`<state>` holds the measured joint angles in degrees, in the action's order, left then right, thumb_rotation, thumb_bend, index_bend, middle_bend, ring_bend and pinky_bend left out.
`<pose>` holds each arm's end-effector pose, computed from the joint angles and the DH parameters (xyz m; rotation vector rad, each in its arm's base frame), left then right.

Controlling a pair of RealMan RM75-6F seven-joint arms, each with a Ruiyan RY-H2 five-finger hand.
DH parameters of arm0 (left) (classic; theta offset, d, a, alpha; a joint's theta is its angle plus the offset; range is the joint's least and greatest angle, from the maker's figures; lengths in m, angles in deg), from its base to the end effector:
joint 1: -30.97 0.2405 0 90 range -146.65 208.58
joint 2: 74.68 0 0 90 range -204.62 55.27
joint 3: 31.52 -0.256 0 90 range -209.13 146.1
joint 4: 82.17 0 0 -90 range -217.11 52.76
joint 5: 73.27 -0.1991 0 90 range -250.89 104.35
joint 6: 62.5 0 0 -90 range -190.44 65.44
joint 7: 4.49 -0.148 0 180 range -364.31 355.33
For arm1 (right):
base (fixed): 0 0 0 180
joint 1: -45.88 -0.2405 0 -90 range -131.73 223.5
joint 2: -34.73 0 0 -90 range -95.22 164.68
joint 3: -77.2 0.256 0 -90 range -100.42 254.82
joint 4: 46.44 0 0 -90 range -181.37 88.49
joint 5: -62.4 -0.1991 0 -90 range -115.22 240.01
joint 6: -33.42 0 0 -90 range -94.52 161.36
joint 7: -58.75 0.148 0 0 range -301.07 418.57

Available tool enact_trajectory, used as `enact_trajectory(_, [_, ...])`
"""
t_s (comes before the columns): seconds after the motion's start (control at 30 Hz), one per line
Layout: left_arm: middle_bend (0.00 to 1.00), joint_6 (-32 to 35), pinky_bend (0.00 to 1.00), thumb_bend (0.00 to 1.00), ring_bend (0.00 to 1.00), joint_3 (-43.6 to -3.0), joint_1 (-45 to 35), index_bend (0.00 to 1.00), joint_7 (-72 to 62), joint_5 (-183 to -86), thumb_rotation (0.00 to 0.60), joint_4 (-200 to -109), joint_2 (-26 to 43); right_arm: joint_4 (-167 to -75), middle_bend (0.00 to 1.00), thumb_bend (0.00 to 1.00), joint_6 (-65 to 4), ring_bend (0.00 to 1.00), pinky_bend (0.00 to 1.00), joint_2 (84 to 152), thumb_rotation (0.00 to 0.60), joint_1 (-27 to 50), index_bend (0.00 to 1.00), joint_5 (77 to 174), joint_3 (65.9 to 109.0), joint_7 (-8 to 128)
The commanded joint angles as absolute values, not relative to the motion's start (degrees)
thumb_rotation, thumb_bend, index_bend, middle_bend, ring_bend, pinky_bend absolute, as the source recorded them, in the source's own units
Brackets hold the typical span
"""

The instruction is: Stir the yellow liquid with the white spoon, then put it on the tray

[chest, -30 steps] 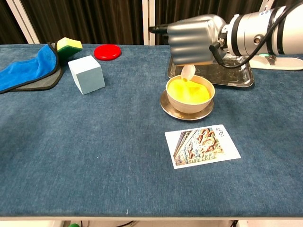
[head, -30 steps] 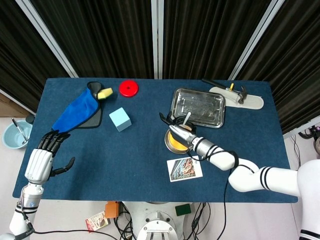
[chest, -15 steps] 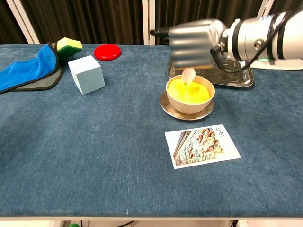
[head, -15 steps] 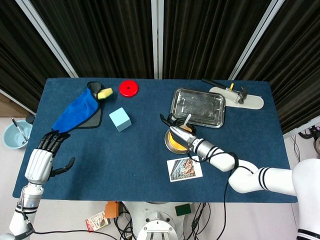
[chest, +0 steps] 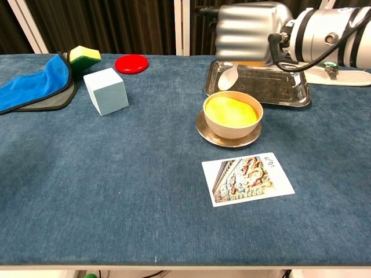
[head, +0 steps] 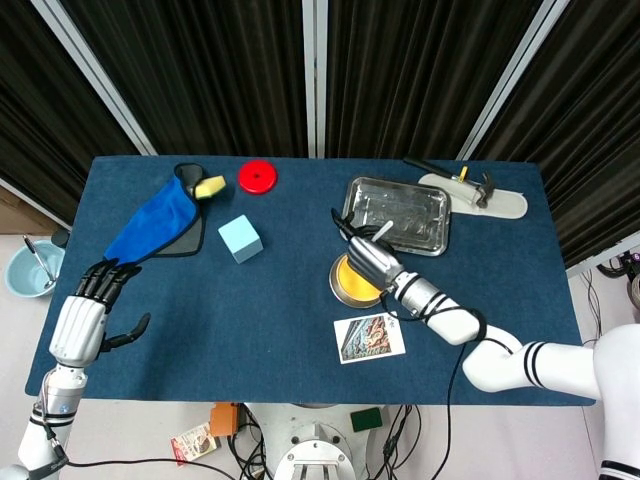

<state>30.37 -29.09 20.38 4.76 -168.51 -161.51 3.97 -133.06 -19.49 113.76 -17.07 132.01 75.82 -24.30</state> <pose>-0.2753 0.2093 0.1144 -1.4437 -0.8347 -1.2877 -0.0727 -0.3706 0.0175 1.9961 0.7781 0.2404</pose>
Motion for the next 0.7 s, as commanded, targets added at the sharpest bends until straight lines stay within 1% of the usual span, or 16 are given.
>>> enact_trajectory(0.03, [0.17, 30.2, 0.13, 0.3, 0.1, -29.1, 20.2, 0.19, 4.4, -168.6, 0.418, -161.9, 3.8, -131.9, 0.57, 0.51, -22.7, 0.23, 0.0, 115.2, 0.6, -13.9, 0.74, 131.9, 76.5, -18.7])
enact_trajectory(0.13, [0.17, 30.0, 0.13, 0.3, 0.1, -28.9, 20.0, 0.19, 4.0, -168.6, 0.427, -162.5, 3.6, -130.6, 0.57, 0.51, -24.0, 0.23, 0.0, 116.3, 0.6, -11.6, 0.74, 132.2, 76.7, -12.3])
enact_trajectory(0.27, [0.17, 29.7, 0.13, 0.3, 0.1, -28.7, 19.6, 0.19, 3.2, -168.8, 0.419, -163.4, 3.4, -128.4, 0.57, 0.51, -25.0, 0.23, 0.0, 117.6, 0.6, -9.6, 0.74, 133.9, 76.8, -5.5])
enact_trajectory(0.4, [0.17, 29.3, 0.13, 0.3, 0.1, -28.7, 19.4, 0.19, 2.5, -168.8, 0.411, -164.1, 3.3, -126.4, 0.57, 0.5, -26.2, 0.23, 0.0, 119.3, 0.6, -7.8, 0.74, 134.1, 77.9, 0.2])
enact_trajectory(0.63, [0.17, 29.0, 0.13, 0.3, 0.1, -28.7, 19.2, 0.19, 1.6, -168.8, 0.429, -165.1, 2.7, -123.6, 0.56, 0.5, -26.9, 0.23, 0.0, 121.8, 0.6, -5.3, 0.74, 130.8, 81.9, 10.3])
enact_trajectory(0.7, [0.17, 29.0, 0.13, 0.3, 0.1, -28.7, 19.2, 0.19, 1.4, -168.7, 0.423, -165.3, 2.6, -122.9, 0.56, 0.5, -27.1, 0.23, 0.0, 121.9, 0.6, -5.0, 0.74, 129.8, 83.4, 12.2])
